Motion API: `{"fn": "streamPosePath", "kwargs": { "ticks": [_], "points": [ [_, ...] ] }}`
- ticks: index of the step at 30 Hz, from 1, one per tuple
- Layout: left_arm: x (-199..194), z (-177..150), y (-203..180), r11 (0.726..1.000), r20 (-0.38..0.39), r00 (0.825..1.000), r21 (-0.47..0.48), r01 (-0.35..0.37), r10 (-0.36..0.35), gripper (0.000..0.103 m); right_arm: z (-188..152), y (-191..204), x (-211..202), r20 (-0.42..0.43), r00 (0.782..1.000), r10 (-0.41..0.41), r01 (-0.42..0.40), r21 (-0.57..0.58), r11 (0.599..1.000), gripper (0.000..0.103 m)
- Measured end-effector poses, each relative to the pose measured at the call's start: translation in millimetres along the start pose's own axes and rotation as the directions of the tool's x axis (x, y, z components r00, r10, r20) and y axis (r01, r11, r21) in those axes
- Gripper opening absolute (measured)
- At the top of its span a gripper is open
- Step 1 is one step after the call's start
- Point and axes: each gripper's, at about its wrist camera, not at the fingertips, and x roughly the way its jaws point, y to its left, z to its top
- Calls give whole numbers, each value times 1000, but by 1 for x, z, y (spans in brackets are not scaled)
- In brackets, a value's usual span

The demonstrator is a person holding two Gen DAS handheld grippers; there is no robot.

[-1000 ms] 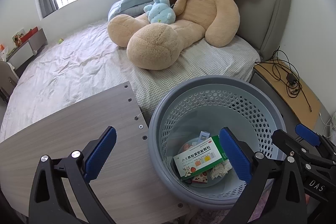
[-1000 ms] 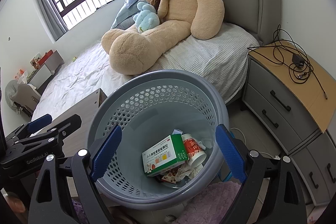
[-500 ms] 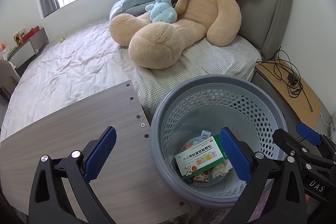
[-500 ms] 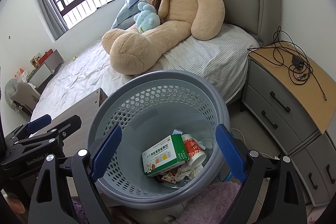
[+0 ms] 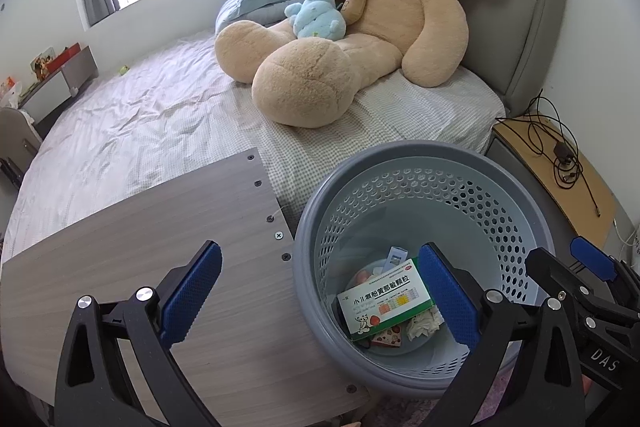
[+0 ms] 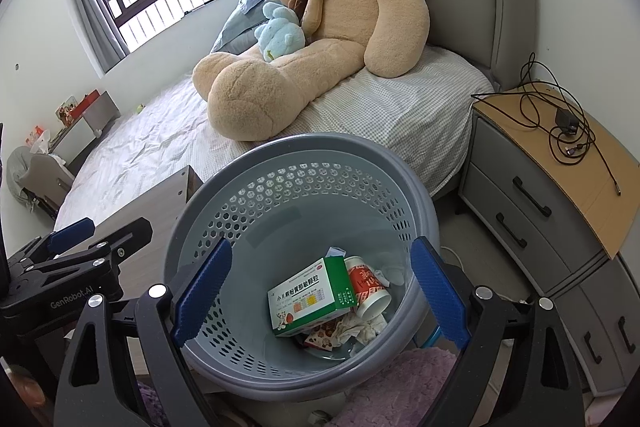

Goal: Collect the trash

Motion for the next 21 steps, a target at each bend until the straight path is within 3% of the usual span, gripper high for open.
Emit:
{"fn": "streamPosePath", "kwargs": {
  "ticks": [21],
  "points": [
    [2, -1, -1, 1000, -6, 1000, 4, -7, 7, 97, -1, 1, 3, -3, 1000, 6, -6, -1, 1000, 87]
  ]
}}
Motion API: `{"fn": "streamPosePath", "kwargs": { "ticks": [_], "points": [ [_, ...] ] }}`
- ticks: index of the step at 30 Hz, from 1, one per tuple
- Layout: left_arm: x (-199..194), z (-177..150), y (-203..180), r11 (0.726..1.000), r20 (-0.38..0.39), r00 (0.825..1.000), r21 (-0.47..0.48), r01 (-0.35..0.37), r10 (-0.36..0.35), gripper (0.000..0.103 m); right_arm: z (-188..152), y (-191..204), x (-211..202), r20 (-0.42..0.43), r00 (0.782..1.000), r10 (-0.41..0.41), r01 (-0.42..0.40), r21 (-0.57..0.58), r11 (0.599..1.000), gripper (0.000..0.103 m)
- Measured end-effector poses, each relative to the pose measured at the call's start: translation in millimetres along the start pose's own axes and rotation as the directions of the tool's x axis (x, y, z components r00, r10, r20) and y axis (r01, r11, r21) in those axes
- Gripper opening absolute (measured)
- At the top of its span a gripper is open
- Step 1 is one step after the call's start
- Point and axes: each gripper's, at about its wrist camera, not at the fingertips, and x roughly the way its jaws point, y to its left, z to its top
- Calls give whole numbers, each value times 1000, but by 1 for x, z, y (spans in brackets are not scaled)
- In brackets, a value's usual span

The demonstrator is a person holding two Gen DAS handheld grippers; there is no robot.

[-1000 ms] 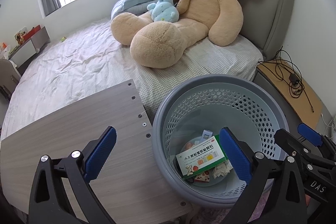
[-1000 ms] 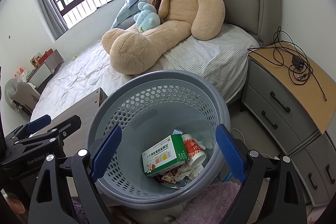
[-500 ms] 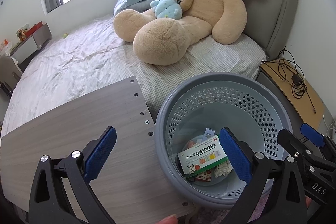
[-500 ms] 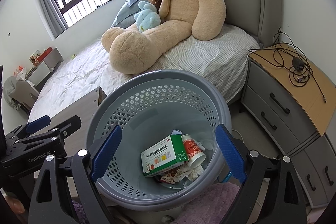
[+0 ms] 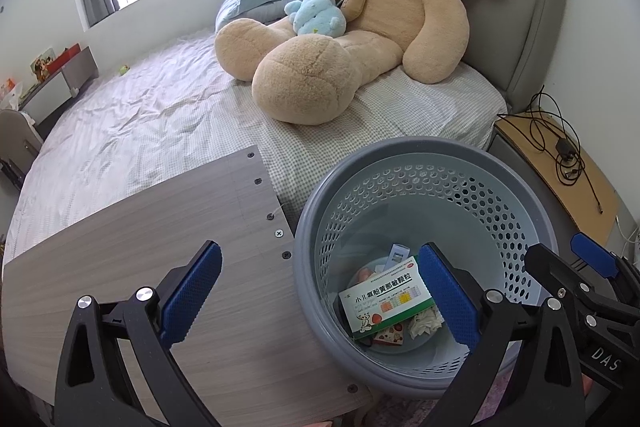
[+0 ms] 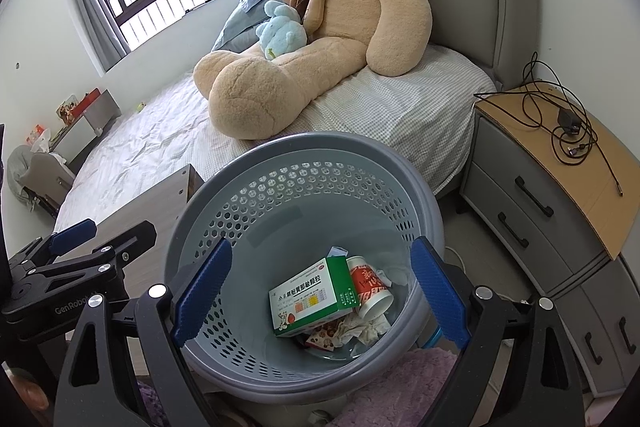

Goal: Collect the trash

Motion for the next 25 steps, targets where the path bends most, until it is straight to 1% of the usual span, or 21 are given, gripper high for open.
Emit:
{"fn": "streamPosePath", "kwargs": {
  "ticks": [25],
  "points": [
    [6, 0, 6, 1000, -13, 1000, -9, -7, 7, 97, 2, 10, 10, -9, 1000, 6, -6, -10, 1000, 87]
  ]
}}
